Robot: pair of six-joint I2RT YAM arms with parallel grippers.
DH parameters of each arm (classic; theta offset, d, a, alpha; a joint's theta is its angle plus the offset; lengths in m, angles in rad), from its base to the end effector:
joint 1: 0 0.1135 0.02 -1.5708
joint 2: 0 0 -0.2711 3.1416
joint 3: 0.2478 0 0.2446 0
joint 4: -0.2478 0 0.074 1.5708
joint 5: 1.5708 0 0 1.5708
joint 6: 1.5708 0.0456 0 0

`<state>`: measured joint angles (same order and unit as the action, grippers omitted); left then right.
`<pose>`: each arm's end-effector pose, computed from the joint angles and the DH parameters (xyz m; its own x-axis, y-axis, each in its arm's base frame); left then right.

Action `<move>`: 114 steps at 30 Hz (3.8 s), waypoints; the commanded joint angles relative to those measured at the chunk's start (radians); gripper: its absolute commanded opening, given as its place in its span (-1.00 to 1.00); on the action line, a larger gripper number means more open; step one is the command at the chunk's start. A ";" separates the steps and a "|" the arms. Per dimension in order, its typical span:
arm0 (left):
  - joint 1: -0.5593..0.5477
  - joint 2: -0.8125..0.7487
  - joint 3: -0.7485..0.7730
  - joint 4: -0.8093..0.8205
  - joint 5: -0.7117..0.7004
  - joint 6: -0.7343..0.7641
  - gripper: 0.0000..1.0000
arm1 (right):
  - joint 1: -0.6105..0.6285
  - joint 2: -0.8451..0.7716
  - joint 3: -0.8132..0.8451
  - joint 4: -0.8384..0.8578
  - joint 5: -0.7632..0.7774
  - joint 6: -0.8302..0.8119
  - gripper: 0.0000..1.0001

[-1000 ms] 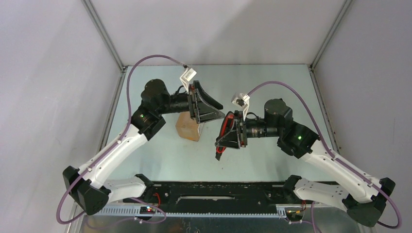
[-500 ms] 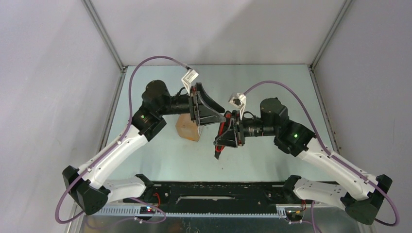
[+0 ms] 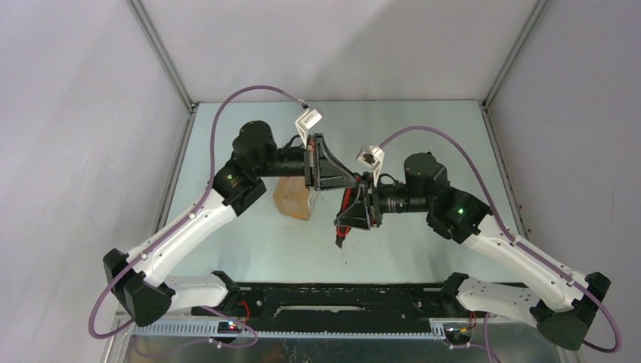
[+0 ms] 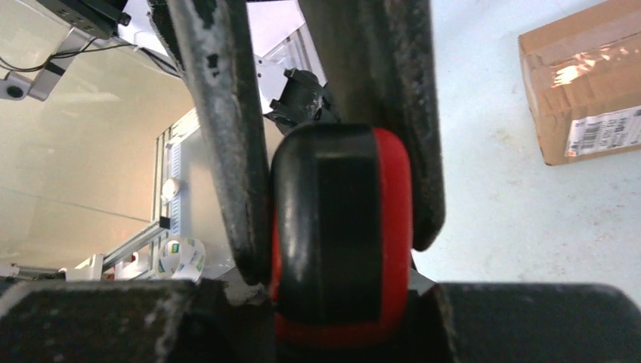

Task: Unpack the express box

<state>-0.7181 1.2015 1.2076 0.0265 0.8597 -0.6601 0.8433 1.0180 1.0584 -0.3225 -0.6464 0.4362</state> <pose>0.1750 -0.1988 0.4311 -0.5936 -0.0128 -0.8047 0.8047 -0.0185 -0.5934 0.1246 0.1812 0.3830 -0.5822 -0.1467 -0.7997 -0.8108 0.1774 0.5578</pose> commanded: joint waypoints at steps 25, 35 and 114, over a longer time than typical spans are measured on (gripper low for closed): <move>-0.008 -0.072 -0.069 0.373 -0.179 -0.234 -1.00 | -0.090 -0.102 -0.058 0.272 0.017 0.154 0.42; -0.025 -0.061 -0.063 0.355 -0.190 -0.196 -1.00 | -0.067 -0.045 -0.058 0.365 -0.001 0.207 -0.31; 0.174 -0.124 -0.509 -0.359 -1.136 -0.366 0.28 | -0.090 0.273 -0.129 0.142 0.951 0.124 -1.00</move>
<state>-0.5686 1.1374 0.6594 -0.2768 -0.1455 -1.0435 0.7525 1.3216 0.9245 -0.2230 0.2554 0.6048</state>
